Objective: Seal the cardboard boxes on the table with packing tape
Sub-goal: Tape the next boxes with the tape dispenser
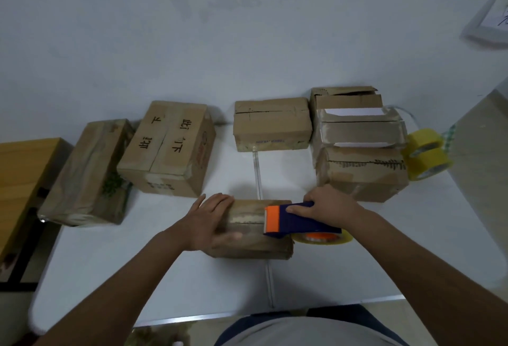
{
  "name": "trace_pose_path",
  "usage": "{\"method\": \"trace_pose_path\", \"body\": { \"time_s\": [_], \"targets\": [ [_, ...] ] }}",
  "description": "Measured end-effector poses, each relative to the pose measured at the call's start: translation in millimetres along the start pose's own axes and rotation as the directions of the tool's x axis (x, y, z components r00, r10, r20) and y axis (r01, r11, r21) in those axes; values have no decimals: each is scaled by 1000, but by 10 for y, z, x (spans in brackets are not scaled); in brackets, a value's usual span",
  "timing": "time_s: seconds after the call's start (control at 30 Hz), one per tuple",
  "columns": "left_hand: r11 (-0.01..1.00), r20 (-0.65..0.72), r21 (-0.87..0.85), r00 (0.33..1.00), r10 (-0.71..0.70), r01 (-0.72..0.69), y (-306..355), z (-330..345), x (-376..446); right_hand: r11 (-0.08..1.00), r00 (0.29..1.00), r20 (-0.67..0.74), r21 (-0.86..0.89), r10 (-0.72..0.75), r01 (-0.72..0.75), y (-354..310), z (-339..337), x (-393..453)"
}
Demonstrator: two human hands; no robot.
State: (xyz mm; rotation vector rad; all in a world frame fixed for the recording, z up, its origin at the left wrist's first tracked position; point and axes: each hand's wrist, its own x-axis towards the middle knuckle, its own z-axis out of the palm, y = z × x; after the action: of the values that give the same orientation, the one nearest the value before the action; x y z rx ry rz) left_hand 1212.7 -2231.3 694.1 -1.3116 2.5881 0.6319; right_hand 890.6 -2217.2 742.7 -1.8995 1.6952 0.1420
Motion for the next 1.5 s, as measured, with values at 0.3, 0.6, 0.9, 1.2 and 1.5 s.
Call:
{"method": "trace_pose_path", "body": {
  "time_s": [0.3,0.6,0.9,1.2,1.5],
  "targets": [
    [970,-290,72,935,-203,232,381,460,274,999,1000,11,32,-19,19,7,-2,35],
    [973,-274,53,941,-201,223,384,463,269,982,999,34,189,-35,28,224,117,-97],
    [965,-266,69,937,-227,253,401,440,274,982,999,33,188,1,-7,584,62,-136],
    [970,-248,158,958,-143,186,623,360,299,975,998,44,222,-37,26,681,172,-129],
    [986,-225,62,964,-140,158,872,637,378,962,920,392,252,-7,-101,669,25,-64]
  ]
}}
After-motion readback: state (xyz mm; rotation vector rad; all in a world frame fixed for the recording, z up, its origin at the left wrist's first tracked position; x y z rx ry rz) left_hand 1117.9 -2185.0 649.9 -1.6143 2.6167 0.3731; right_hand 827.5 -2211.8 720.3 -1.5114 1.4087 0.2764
